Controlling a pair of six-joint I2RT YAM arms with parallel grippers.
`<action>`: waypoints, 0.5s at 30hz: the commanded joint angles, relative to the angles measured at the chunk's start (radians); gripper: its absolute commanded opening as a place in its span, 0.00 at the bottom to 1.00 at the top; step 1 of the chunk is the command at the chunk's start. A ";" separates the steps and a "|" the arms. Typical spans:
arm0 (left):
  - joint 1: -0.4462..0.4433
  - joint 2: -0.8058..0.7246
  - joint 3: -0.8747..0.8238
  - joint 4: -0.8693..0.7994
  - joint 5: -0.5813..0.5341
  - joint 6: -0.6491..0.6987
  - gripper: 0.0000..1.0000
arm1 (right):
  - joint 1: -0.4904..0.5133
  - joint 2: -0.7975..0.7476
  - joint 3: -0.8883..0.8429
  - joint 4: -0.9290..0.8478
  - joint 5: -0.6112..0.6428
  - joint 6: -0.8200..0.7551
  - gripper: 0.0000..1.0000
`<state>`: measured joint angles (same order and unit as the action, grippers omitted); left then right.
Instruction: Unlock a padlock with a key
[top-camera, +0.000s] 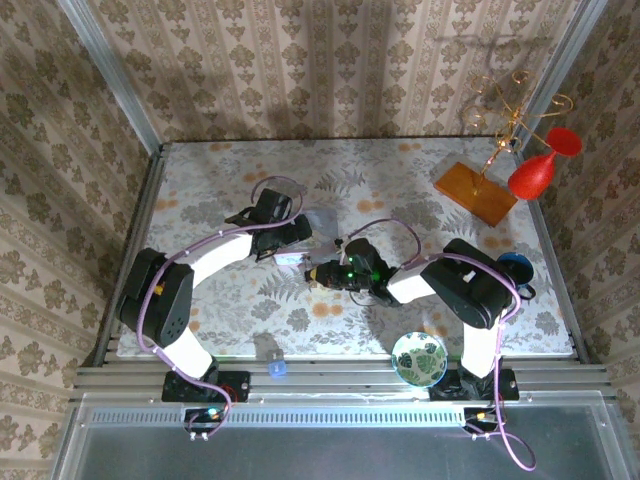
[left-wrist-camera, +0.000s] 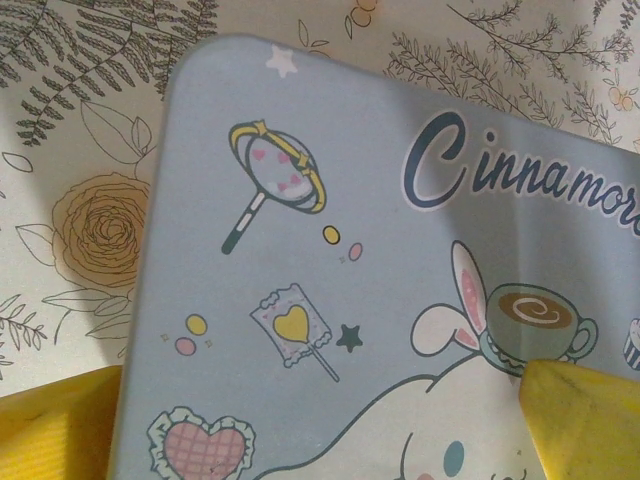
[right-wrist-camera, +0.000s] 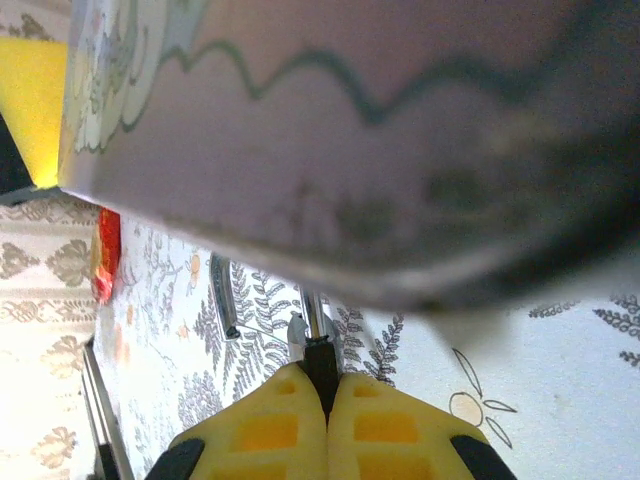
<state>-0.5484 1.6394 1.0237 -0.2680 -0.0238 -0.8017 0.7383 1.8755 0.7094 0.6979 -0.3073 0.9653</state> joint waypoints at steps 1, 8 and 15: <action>-0.019 -0.007 -0.020 0.024 0.041 -0.046 0.97 | 0.029 0.003 -0.014 -0.050 0.061 0.151 0.00; -0.035 -0.017 -0.051 0.063 0.044 -0.100 0.98 | 0.049 -0.107 0.011 -0.229 0.214 0.234 0.00; -0.048 -0.019 -0.063 0.082 0.048 -0.122 0.98 | 0.050 -0.195 0.057 -0.427 0.335 0.228 0.00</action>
<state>-0.5888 1.6352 0.9771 -0.1917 0.0013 -0.8963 0.7845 1.7180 0.7269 0.3912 -0.0803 1.1687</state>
